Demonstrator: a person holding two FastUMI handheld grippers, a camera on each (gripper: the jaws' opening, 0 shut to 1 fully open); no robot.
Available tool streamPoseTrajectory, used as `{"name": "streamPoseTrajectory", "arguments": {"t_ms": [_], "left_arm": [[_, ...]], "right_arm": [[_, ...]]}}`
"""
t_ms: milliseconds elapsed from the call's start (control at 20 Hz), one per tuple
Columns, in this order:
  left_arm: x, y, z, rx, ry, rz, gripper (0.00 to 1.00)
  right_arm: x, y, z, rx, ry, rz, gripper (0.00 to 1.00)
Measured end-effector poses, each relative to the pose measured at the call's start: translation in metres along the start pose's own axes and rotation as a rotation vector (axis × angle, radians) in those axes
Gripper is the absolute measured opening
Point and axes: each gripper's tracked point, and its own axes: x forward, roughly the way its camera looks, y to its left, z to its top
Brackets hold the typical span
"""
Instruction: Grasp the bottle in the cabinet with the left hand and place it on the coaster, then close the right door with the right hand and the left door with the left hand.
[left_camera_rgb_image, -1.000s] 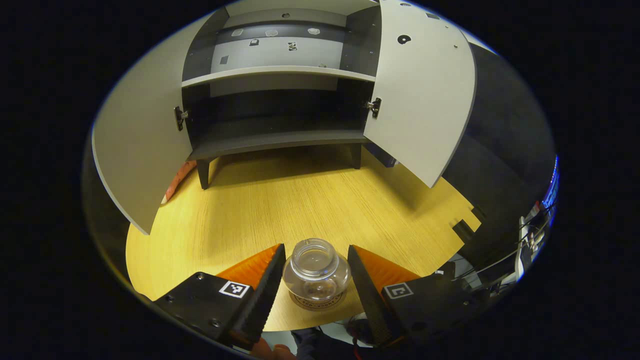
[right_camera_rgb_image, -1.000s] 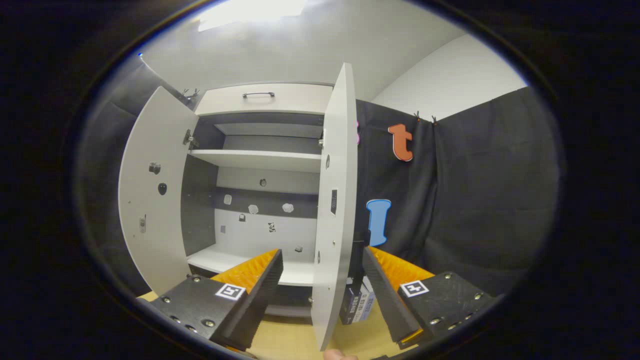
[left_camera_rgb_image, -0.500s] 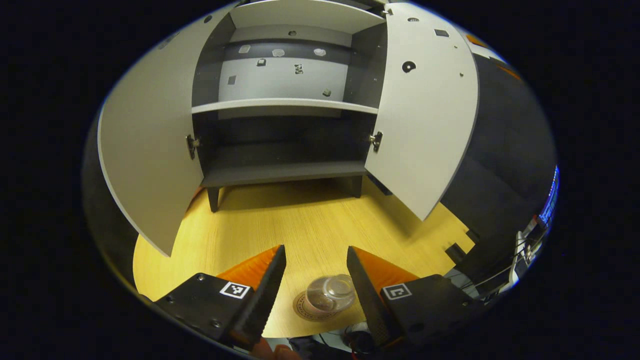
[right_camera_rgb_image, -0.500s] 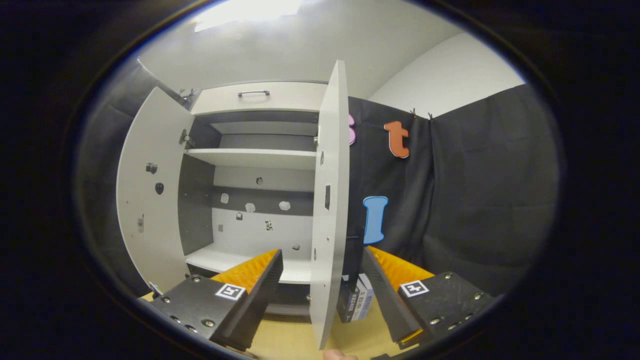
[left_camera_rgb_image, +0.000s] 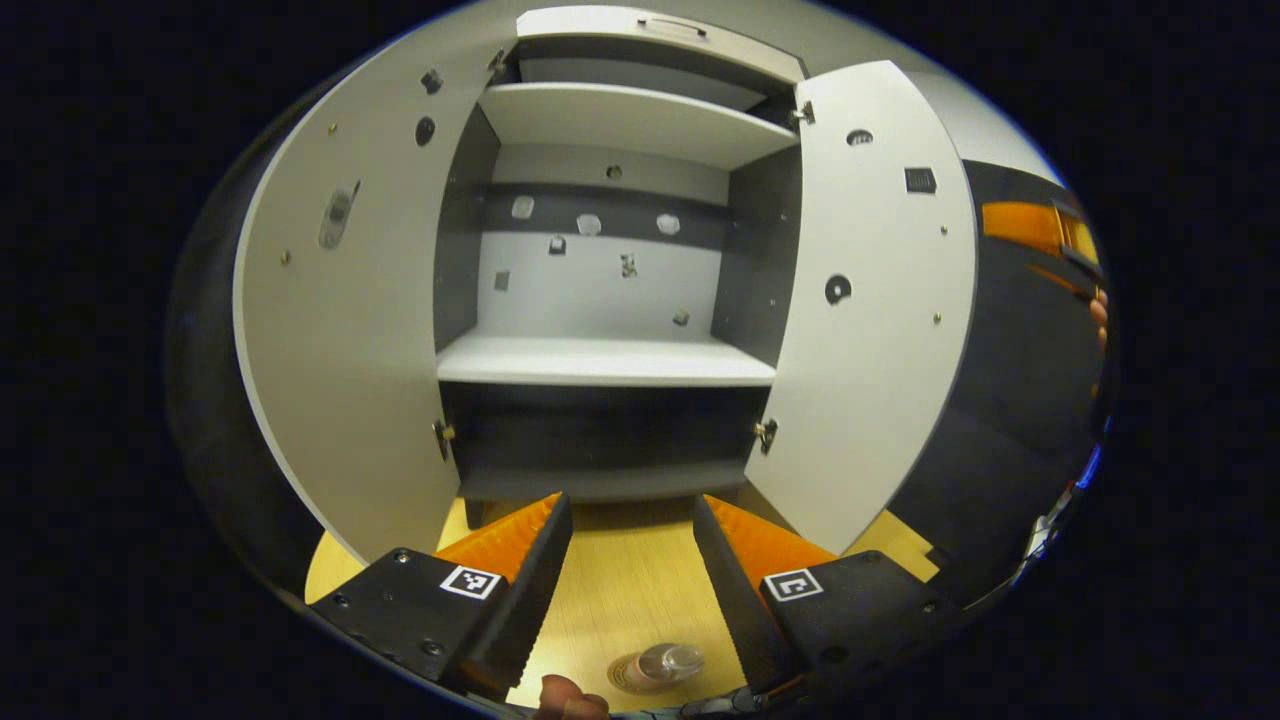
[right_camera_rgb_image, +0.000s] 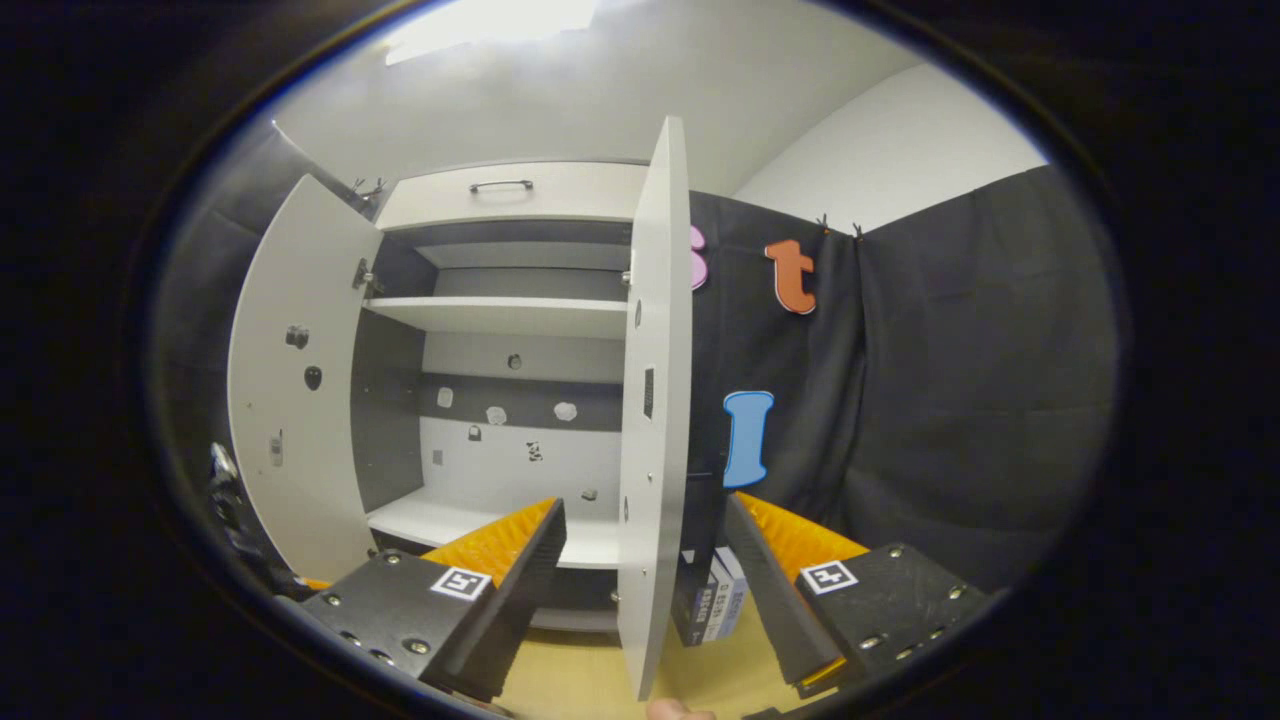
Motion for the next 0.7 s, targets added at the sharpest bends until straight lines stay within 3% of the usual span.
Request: {"name": "streamPoseTrajectory", "arguments": {"t_ms": [250,350,550,600,700], "left_arm": [[-0.014,0.015,0.068,-0.012,-0.106,0.064,0.80],[-0.024,0.020,0.085,-0.014,-0.132,0.087,0.80],[-0.042,0.035,0.113,-0.006,-0.152,0.148,0.80],[-0.048,0.038,0.120,-0.001,-0.161,0.162,0.80],[-0.058,0.048,0.134,0.019,-0.190,0.203,0.90]], "right_arm": [[0.007,-0.009,0.003,-0.001,-0.010,-0.018,0.94],[0.009,-0.015,0.005,-0.006,-0.012,-0.027,0.97],[0.016,-0.038,0.009,-0.044,-0.029,-0.067,0.93],[0.018,-0.044,0.009,-0.056,-0.031,-0.081,0.96],[0.023,-0.059,0.009,-0.075,-0.034,-0.110,0.96]]}}
